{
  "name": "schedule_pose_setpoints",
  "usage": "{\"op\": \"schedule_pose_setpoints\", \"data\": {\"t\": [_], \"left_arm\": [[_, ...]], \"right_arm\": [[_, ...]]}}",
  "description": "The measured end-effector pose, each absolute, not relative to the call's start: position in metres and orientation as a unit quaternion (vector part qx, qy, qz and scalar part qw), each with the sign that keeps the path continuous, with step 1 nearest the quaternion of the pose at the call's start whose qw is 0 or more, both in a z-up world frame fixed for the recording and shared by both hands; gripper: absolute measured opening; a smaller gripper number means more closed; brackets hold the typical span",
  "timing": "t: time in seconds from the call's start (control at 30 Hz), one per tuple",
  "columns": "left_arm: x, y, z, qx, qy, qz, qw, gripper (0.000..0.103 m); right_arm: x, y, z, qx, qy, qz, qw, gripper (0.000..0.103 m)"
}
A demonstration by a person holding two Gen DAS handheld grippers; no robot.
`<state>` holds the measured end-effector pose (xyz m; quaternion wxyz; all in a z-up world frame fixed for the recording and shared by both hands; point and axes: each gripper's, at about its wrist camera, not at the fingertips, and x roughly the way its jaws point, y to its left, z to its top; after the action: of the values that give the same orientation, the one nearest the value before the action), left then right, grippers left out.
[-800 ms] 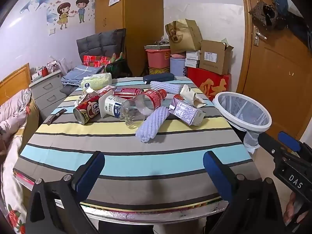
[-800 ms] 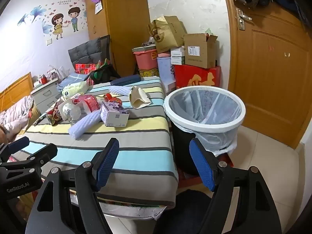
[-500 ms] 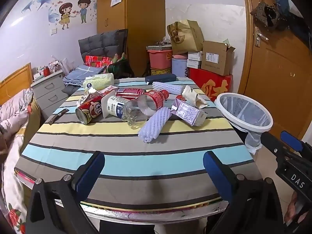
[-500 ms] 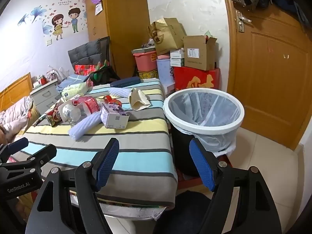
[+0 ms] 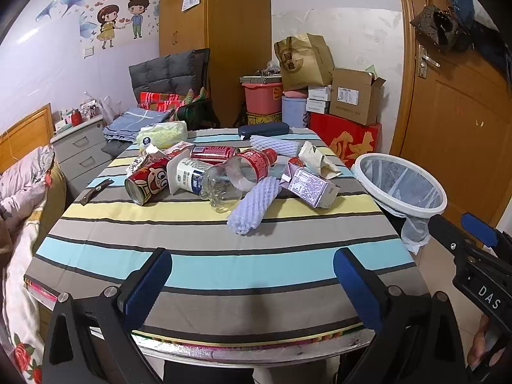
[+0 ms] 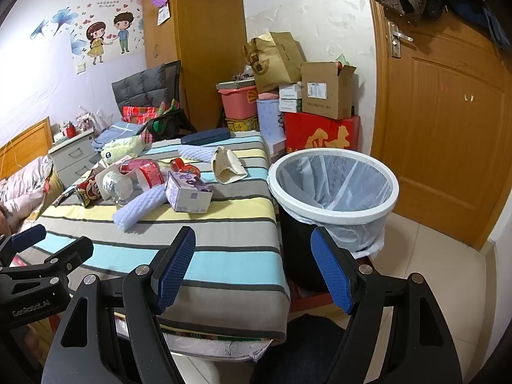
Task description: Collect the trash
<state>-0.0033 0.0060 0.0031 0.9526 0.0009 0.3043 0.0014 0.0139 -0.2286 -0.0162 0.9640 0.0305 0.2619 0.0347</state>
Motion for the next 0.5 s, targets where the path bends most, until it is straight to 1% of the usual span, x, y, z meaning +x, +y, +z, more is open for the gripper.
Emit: {"op": "schedule_pose_setpoints", "data": {"t": [0.5], "left_arm": [[-0.0045, 0.0056, 0.0028, 0.0, 0.305, 0.002, 0.952, 0.103]], "right_arm": [[0.0135, -0.2284, -0.0155, 0.029, 0.258, 0.035, 0.965, 0.076]]}}
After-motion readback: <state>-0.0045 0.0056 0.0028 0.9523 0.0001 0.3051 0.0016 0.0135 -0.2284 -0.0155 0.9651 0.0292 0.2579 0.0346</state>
